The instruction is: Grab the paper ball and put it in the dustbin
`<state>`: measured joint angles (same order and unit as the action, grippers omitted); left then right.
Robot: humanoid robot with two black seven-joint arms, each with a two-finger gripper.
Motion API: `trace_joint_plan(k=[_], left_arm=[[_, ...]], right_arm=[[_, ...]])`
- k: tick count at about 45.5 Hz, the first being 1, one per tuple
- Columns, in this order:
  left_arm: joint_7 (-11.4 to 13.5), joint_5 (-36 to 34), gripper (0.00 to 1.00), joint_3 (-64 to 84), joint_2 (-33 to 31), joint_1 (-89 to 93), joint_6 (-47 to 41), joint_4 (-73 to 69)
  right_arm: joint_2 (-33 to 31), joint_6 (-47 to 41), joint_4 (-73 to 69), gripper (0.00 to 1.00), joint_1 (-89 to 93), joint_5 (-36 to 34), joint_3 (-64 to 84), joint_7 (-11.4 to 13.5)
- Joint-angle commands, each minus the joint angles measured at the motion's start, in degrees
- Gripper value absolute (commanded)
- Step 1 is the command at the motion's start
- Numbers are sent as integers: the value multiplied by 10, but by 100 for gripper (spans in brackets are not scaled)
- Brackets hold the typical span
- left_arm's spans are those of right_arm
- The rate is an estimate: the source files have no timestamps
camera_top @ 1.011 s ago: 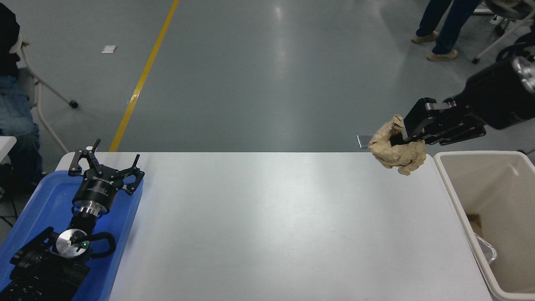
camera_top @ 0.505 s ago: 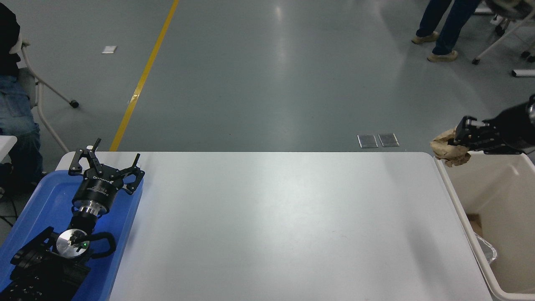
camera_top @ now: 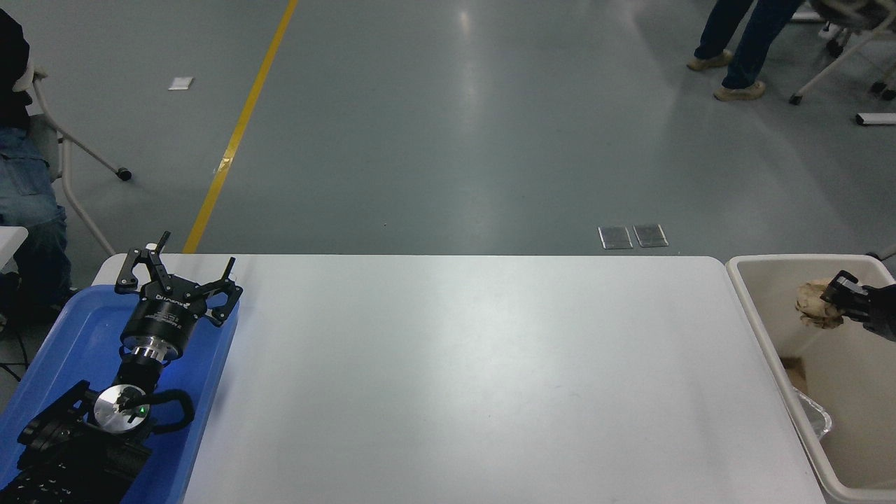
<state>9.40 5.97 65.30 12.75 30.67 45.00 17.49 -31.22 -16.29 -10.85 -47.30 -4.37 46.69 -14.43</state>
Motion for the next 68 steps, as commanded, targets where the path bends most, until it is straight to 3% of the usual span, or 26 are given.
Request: trace_joint_plan(k=[1, 6, 14, 25, 26, 27, 29, 30, 31, 48, 57, 68], left_arm=[[1, 0, 99, 0, 0, 0, 0, 0], [1, 1, 99, 0, 0, 0, 0, 0], [1, 1, 99, 1, 0, 0, 0, 0], [1, 1, 99, 1, 0, 0, 0, 0], [1, 1, 99, 1, 0, 0, 0, 0], [1, 1, 99, 1, 0, 0, 0, 0], [1, 1, 99, 1, 0, 0, 0, 0], [1, 1, 99, 1, 0, 0, 0, 0], [1, 1, 99, 1, 0, 0, 0, 0], [0, 0, 99, 0, 0, 1, 0, 0], [0, 0, 99, 0, 0, 0, 0, 0], [0, 0, 99, 0, 0, 1, 0, 0]], right_arm=[[72, 117, 72, 0, 123, -25, -99, 92], [92, 141, 72, 0, 136, -34, -132, 148], [101, 143, 73, 0, 147, -37, -147, 191], [96, 157, 73, 2, 150, -43, -151, 193], [96, 157, 73, 13, 150, -46, -151, 193], [96, 157, 73, 30, 150, -49, -152, 193], [96, 158, 73, 74, 150, -56, -157, 192], [95, 158, 73, 90, 150, -60, -160, 192], [92, 158, 73, 99, 150, -63, -163, 192], [85, 139, 65, 100, 129, -53, -157, 186], [65, 60, 64, 100, 81, -49, -157, 151], [55, -31, 61, 100, 4, -47, -153, 147]])
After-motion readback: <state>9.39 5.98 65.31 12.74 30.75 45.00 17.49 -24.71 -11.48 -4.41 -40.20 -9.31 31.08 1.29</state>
